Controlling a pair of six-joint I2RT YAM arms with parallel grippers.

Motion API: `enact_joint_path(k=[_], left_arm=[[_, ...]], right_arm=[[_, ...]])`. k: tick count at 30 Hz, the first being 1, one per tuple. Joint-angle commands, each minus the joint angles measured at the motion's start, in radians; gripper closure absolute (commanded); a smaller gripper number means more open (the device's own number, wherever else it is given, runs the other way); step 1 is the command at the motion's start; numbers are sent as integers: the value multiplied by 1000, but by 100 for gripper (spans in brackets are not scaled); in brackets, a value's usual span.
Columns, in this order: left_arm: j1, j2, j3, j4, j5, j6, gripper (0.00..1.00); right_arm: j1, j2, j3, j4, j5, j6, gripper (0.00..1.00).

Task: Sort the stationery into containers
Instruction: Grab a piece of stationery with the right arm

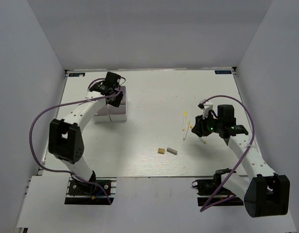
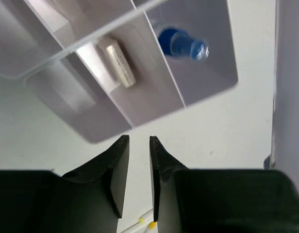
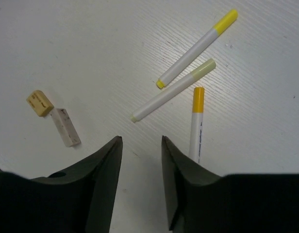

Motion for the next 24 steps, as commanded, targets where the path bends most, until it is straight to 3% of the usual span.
enact_joint_path(k=[1, 4, 6, 8, 17, 24], left_arm=[[-16, -172, -96, 71, 72, 193, 66], [-16, -331, -240, 146, 141, 301, 56], [-16, -460, -347, 197, 197, 404, 36], [-16, -523, -397, 224, 256, 482, 5], [-16, -750, -554, 172, 377, 623, 1], [-4, -917, -662, 171, 472, 614, 1]], right_arm=[[0, 9, 6, 1, 26, -41, 54], [-2, 64, 21, -3, 65, -54, 49], [1, 122, 52, -1, 91, -45, 49], [3, 155, 93, 7, 102, -15, 49], [30, 460, 302, -53, 239, 105, 59], [52, 483, 280, -76, 316, 22, 57]])
